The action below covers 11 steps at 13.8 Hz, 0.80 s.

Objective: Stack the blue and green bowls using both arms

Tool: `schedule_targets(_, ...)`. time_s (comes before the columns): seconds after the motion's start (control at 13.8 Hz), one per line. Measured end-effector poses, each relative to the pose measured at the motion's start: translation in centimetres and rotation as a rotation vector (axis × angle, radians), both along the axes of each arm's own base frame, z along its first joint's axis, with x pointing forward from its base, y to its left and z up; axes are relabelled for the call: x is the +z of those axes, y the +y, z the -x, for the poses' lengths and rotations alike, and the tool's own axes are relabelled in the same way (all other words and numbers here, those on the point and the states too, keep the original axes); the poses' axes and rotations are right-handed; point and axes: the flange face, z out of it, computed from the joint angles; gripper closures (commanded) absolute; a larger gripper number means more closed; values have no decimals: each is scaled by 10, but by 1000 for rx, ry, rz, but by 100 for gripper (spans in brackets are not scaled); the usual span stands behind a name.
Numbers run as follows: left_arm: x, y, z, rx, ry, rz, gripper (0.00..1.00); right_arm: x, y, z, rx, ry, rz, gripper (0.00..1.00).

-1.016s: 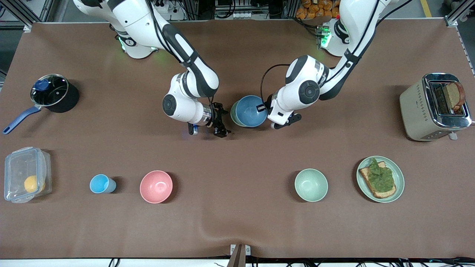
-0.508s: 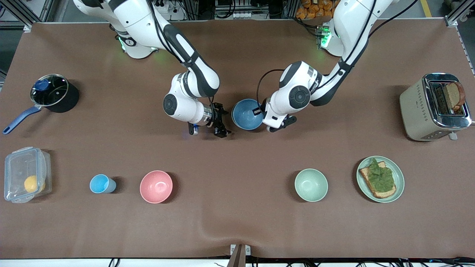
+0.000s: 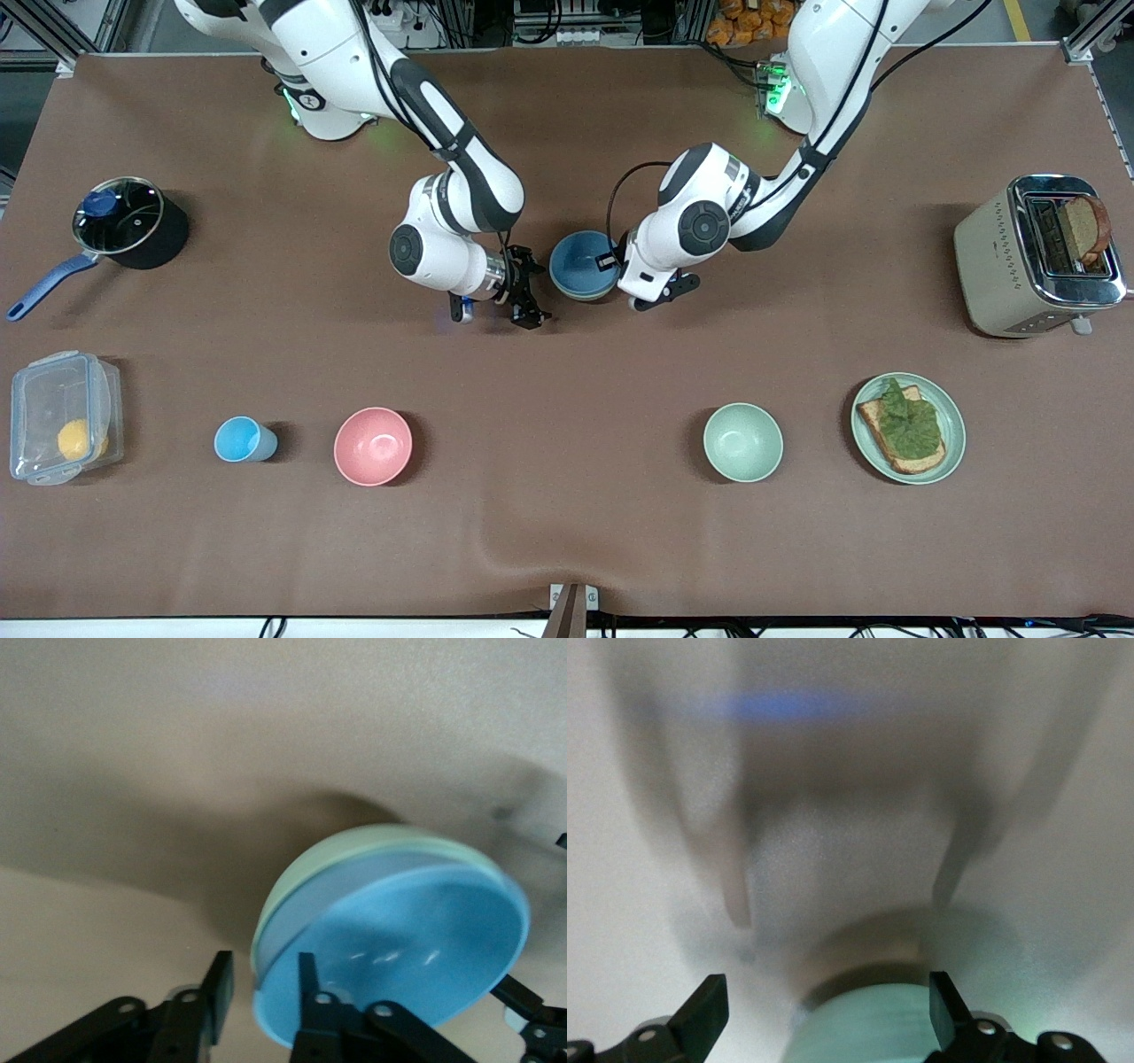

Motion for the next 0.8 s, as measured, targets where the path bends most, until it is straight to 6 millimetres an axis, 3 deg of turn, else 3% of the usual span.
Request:
schedule_targets(0.29, 5, -3, 2, -37, 40, -26, 0, 0, 0, 0, 0, 0, 0, 0)
schedule_targets(0.51, 39, 8, -31, -33, 83, -38, 0, 0, 0, 0, 2, -3, -1, 0)
schedule_targets(0.8, 83, 43, -79, -32, 25, -85, 0, 6, -11, -5, 140, -3, -13, 0)
